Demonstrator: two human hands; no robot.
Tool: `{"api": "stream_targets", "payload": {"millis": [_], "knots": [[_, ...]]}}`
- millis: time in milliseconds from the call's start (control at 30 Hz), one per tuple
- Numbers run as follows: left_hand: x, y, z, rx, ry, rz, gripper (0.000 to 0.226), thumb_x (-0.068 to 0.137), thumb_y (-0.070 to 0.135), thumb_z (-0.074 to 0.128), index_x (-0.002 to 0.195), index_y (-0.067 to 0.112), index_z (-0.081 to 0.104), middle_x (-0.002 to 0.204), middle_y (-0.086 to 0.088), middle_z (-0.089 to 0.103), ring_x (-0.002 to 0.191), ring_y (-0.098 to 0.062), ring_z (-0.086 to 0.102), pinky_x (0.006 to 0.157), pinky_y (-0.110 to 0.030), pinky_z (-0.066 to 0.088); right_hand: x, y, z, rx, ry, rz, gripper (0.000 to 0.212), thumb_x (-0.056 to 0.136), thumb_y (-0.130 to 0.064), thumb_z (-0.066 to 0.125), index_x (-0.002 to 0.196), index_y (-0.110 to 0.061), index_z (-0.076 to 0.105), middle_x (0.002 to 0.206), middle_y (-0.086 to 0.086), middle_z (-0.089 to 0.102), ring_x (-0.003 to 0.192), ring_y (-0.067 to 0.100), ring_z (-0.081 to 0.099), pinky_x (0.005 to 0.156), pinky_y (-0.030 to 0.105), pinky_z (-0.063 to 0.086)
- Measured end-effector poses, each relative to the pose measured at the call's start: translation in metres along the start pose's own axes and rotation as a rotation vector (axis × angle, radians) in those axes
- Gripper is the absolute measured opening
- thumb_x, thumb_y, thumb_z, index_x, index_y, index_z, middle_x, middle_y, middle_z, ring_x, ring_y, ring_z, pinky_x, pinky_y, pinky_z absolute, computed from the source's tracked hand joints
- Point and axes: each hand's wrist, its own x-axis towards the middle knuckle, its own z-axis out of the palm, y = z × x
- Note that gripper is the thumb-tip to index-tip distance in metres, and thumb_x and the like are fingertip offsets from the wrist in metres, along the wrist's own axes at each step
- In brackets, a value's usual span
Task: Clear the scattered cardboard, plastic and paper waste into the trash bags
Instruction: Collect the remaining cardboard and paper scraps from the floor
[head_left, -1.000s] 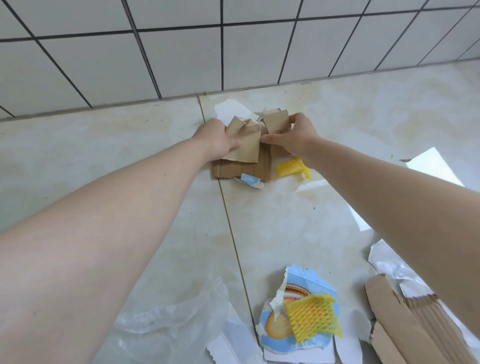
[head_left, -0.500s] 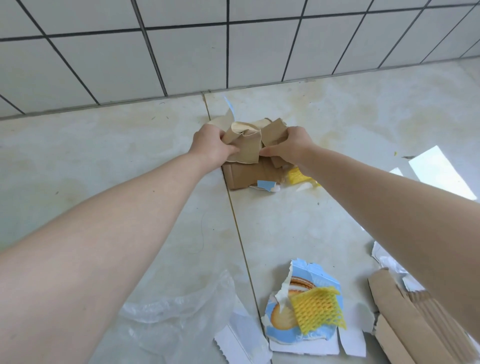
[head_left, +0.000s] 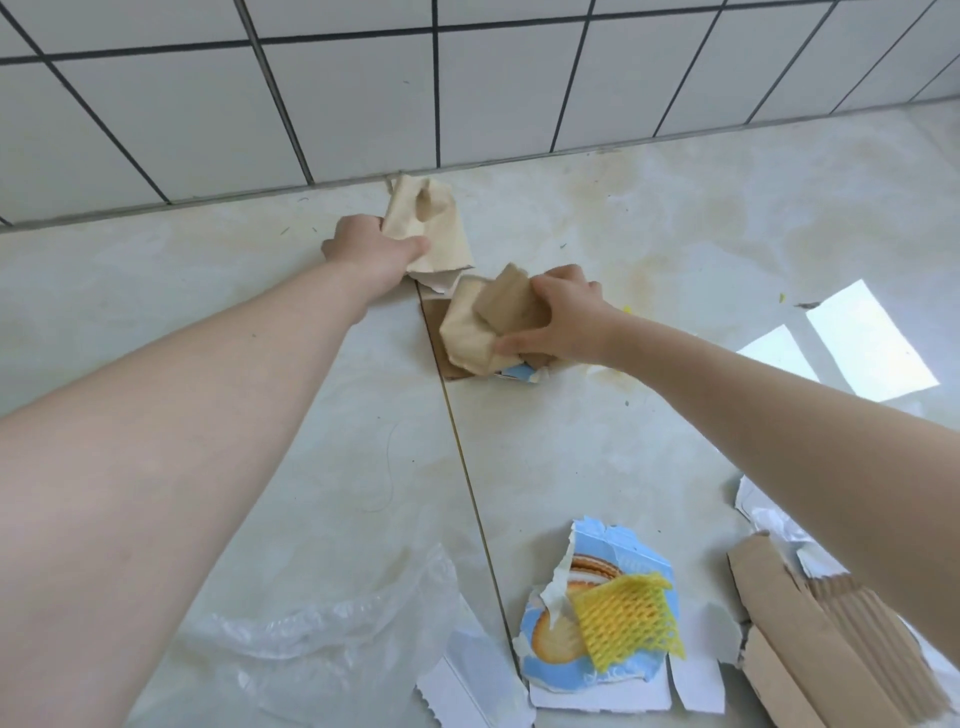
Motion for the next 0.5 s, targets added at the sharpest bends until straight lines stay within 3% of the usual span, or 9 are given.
{"api": "stream_targets", "payload": {"millis": [100, 233, 400, 500], "knots": [[-0.002, 0.008, 0.013, 0.188, -0.039, 0.055, 0.051, 0.073, 0.045, 0.069, 0.113, 0.013, 0.062, 0.119, -0.008, 0.059, 0.118, -0.033, 0.047, 0.094, -0.037, 0.043, -0.003, -0.003, 0.007, -0.116, -0.04, -0.106, 0.061, 0.067, -0.052, 0.076, 0.114, -0.021, 0.052, 0.143, -0.001, 0.029, 0.125, 0.031, 0.026, 0.101, 0.046, 0.036], [-0.003, 0.014, 0.028, 0.361, 0.041, 0.095, 0.047, 0.082, 0.039, 0.066, 0.114, 0.005, 0.06, 0.122, -0.014, 0.057, 0.12, -0.032, 0.044, 0.096, -0.035, 0.04, -0.003, -0.008, 0.009, -0.171, -0.035, -0.132, 0.062, 0.067, -0.052, 0.075, 0.116, -0.023, 0.051, 0.133, 0.001, 0.034, 0.12, 0.03, 0.029, 0.094, 0.041, 0.034], [-0.005, 0.009, 0.029, 0.166, 0.085, 0.034, 0.043, 0.077, 0.027, 0.075, 0.112, 0.006, 0.063, 0.108, -0.008, 0.064, 0.099, -0.026, 0.061, 0.074, -0.029, 0.045, -0.007, -0.013, 0.012, -0.096, -0.03, -0.126, 0.05, 0.064, -0.046, 0.079, 0.091, -0.026, 0.043, 0.11, 0.006, 0.035, 0.102, 0.026, 0.036, 0.083, 0.035, 0.041], [-0.007, 0.001, 0.02, -0.046, 0.115, -0.038, 0.039, 0.075, 0.025, 0.076, 0.108, 0.008, 0.065, 0.103, -0.004, 0.066, 0.089, -0.022, 0.062, 0.075, -0.028, 0.05, -0.013, -0.016, 0.009, 0.081, -0.01, -0.167, 0.041, 0.064, -0.034, 0.083, 0.088, -0.015, 0.055, 0.091, 0.005, 0.05, 0.089, 0.021, 0.044, 0.059, 0.026, 0.04]]}}
